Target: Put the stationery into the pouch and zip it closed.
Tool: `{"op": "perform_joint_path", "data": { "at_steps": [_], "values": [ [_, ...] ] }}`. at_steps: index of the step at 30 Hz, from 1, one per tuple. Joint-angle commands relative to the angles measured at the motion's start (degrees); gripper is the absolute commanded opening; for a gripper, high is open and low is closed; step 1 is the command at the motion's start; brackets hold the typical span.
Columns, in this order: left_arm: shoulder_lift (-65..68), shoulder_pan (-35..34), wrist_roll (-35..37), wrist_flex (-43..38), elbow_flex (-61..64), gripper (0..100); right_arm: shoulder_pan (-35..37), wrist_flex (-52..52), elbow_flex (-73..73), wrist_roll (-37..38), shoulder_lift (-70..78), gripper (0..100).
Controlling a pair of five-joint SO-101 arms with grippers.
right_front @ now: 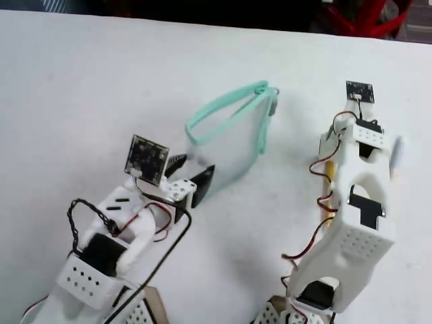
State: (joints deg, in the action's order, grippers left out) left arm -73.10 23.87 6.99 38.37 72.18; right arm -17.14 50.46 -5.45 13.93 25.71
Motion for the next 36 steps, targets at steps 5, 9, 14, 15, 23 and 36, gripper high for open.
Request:
{"op": "perform_joint_path", "data": {
  "at_steps": [5,9,14,15,23,36],
  "values": [
    [-0.31,1.01,0.70,0.26,-3.16,21,2.33,2.86,4.04,-0.62,-10.86,1.8],
    [-0.31,1.01,0.62,0.00,-2.99,21,4.35,7.96,7.38,-0.62,-19.21,1.8],
    [-0.31,1.19,0.62,-0.18,-2.81,21,9.10,13.23,11.52,-0.62,-30.55,1.8],
    [-0.31,1.19,0.62,-0.18,-2.81,21,10.24,14.02,12.31,-0.62,-32.75,1.8],
    [-0.31,1.19,0.62,-0.18,-2.81,21,24.31,15.43,15.30,-0.62,-51.47,1.8],
    [-0.22,1.19,0.62,-0.26,-2.73,21,43.91,3.12,15.12,-0.70,-75.30,1.8]
  ]
}}
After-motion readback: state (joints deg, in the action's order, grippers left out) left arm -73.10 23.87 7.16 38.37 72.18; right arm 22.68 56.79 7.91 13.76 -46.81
